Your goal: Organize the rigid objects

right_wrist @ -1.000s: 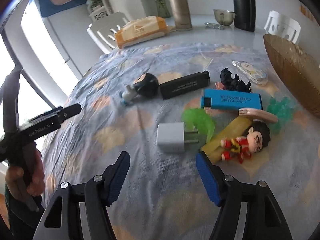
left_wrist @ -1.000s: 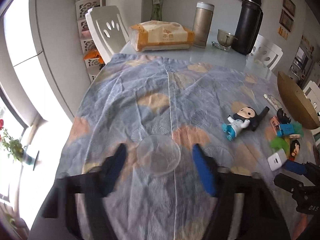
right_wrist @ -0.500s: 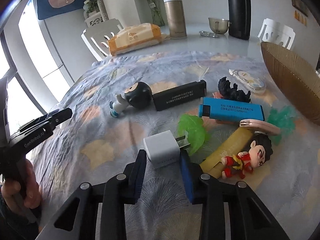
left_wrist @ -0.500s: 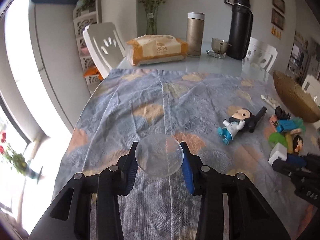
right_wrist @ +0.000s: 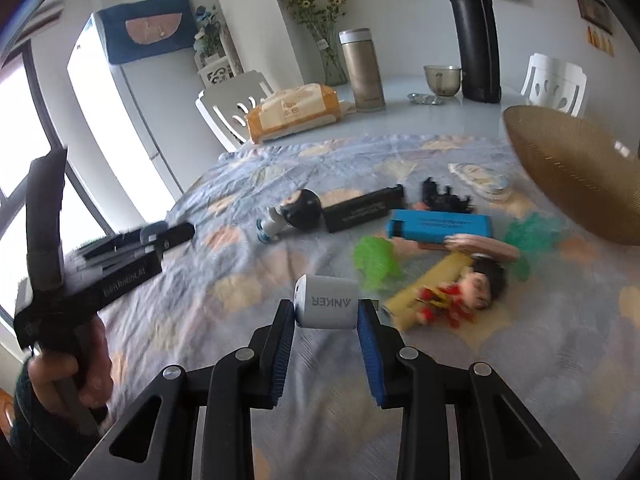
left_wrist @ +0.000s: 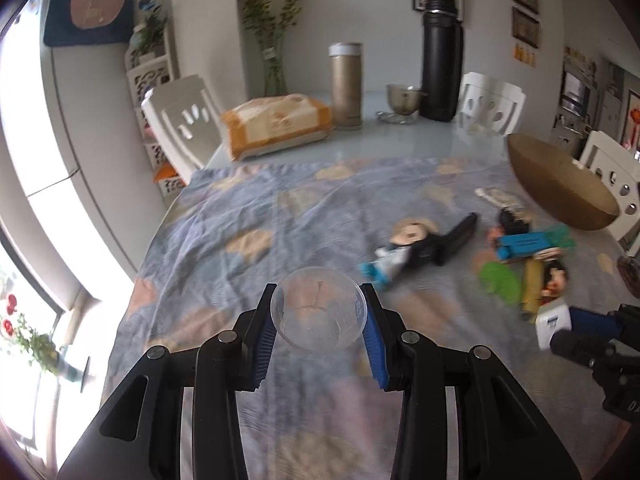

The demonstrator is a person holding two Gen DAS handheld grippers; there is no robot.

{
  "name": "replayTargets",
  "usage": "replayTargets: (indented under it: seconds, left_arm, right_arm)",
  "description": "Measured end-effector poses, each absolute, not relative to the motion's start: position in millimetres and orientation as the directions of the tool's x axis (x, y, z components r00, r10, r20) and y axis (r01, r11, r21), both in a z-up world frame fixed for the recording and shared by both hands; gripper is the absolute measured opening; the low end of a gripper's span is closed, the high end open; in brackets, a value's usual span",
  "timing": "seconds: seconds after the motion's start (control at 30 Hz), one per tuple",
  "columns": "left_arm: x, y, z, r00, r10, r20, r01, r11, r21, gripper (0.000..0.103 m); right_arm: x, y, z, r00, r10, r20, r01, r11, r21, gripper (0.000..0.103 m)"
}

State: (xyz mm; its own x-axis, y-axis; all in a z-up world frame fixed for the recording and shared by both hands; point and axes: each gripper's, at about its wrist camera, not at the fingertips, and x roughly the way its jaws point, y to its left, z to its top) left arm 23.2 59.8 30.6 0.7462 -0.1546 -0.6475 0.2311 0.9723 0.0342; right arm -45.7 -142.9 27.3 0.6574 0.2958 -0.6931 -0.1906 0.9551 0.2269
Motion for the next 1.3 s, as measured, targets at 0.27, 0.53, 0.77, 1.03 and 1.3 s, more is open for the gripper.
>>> replayTargets:
  seconds: [0.27, 0.53, 0.77, 1.03, 1.3]
  left_arm:
    - [7, 32, 14, 0.714, -0.236, -0.660, 0.277, 0.960, -0.043, 0.036]
    - [1, 26, 7, 0.716, -0.235, -0.657, 0.290, 0.957, -0.025, 0.036]
    - [-4, 22, 7, 0.725, -0.233, -0.648, 0.303, 0.953, -0.004, 0.037]
    - [-4, 18, 7, 0.725, -0.226, -0.651, 0.308, 0.951, 0.014, 0.037]
    - [-6, -19, 60, 0.715, -0.327, -0.618, 0.428, 0.903, 0.017, 0.036]
  right_arm:
    - [-81, -197, 6, 0.567, 0.316, -0.761, -0.252, 0.946, 0.205, 0.031]
    - [-93, -213, 3, 0.569, 0.331, -0.753, -0.192, 0.944, 0.270, 0.067]
    - [-95, -200, -1, 0.581, 0.204, -0.788, -0.053, 0.975, 0.213, 0.067]
    - [-100, -168, -1, 0.614, -0.022, -0.789, 0.063, 0.998, 0.021, 0.035]
    - [-97, -201, 47, 0.695, 0.065, -0.716, 0.026, 0.993, 0.115, 0.035]
